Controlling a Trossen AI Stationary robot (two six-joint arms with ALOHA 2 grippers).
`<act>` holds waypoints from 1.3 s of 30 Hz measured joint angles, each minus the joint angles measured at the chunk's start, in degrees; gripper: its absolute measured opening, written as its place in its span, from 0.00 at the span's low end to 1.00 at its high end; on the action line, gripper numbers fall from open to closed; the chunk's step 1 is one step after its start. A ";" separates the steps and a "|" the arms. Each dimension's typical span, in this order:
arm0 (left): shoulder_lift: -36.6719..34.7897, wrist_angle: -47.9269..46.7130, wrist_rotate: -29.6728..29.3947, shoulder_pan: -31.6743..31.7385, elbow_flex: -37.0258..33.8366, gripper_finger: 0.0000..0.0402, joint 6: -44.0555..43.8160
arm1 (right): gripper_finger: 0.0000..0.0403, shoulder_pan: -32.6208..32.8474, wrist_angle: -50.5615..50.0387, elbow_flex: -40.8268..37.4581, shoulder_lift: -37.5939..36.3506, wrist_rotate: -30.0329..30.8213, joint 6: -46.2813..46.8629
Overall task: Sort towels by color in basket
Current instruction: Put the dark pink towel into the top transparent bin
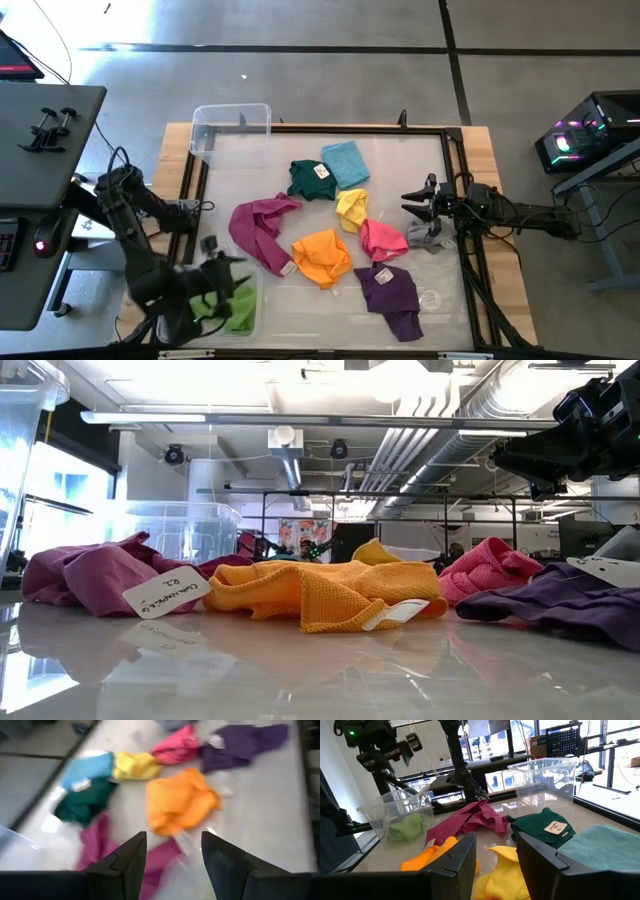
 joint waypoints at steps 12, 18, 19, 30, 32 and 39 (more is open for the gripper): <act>-0.92 0.67 13.44 32.09 -0.01 0.44 18.30 | 0.34 0.00 -0.01 0.01 -0.01 0.01 -0.02; -0.92 2.06 21.54 41.52 -0.03 0.45 26.79 | 0.34 0.01 -0.01 0.01 -0.01 0.01 0.00; -0.92 2.33 22.15 42.41 -0.03 0.46 27.86 | 0.34 0.00 -0.01 0.01 -0.01 0.00 0.00; -0.42 6.50 26.03 44.99 -0.05 0.54 28.63 | 0.34 0.02 -0.01 0.01 -0.01 -0.01 0.00; 0.12 6.54 26.13 44.98 -0.05 0.55 27.96 | 0.34 0.01 -0.01 0.00 -0.01 0.00 -0.01; 3.43 9.72 25.62 44.47 -0.05 0.55 27.10 | 0.34 0.00 -0.01 0.01 0.01 0.01 0.00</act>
